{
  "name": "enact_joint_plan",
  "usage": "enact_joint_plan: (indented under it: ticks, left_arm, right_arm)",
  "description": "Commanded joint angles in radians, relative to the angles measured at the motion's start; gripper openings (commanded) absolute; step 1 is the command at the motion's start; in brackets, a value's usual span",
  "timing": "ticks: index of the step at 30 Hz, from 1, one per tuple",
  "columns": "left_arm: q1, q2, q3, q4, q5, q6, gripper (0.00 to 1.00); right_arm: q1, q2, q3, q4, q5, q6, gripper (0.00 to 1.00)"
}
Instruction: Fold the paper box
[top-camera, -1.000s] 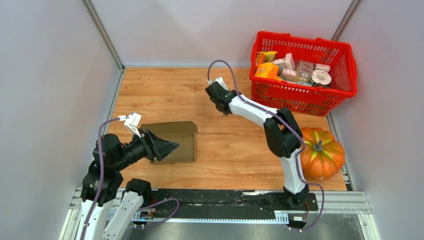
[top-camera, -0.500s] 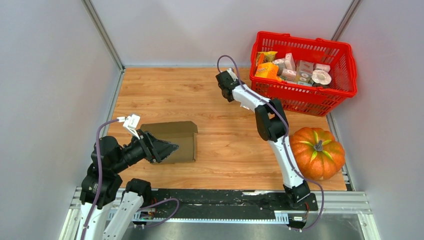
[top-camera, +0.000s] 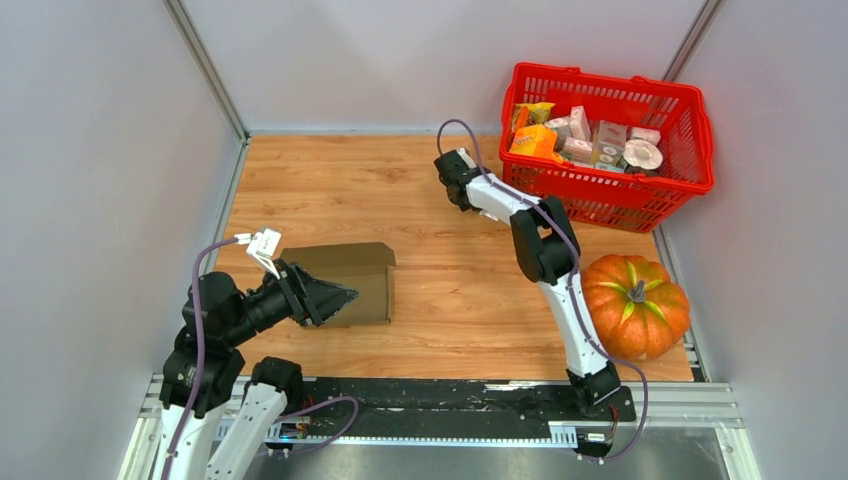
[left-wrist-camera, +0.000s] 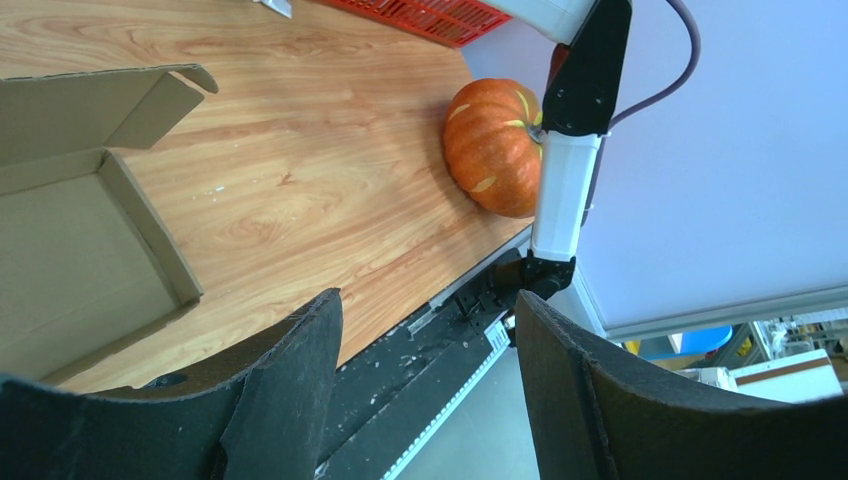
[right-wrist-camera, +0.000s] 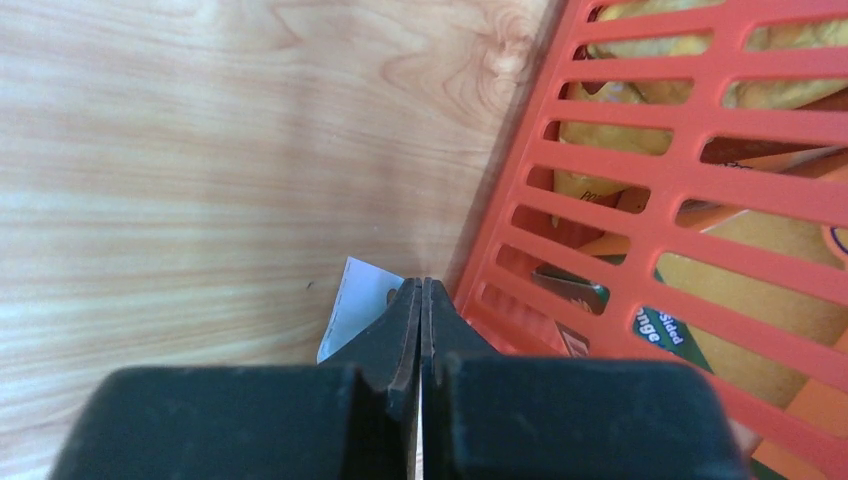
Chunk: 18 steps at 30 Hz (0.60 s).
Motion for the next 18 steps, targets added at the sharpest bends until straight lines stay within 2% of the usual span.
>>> enact_joint_plan:
  ticks: [1, 8, 9, 14, 15, 18]
  left_arm:
    - [0.003, -0.006, 0.026, 0.020, 0.014, 0.006, 0.72]
    - [0.004, -0.008, 0.023, 0.017, 0.011, 0.004, 0.72]
    - [0.003, -0.009, 0.023, 0.019, 0.013, 0.003, 0.72]
    - [0.003, -0.009, 0.017, 0.014, 0.017, 0.006, 0.72]
    - [0.004, -0.009, 0.017, 0.011, 0.017, 0.007, 0.72]
    - [0.003, -0.009, 0.017, 0.011, 0.016, 0.009, 0.72]
  right_arm:
    - [0.016, -0.067, -0.059, -0.054, -0.091, 0.078, 0.00]
    - [0.088, -0.223, -0.232, -0.071, -0.180, 0.155, 0.00]
    - [0.110, -0.245, -0.256, -0.077, -0.241, 0.196, 0.00]
    - [0.191, -0.430, -0.451, -0.013, -0.355, 0.266, 0.01]
    - [0.200, -0.455, -0.471, 0.019, -0.362, 0.282, 0.03]
    - [0.181, -0.514, -0.494, 0.053, -0.347, 0.329, 0.20]
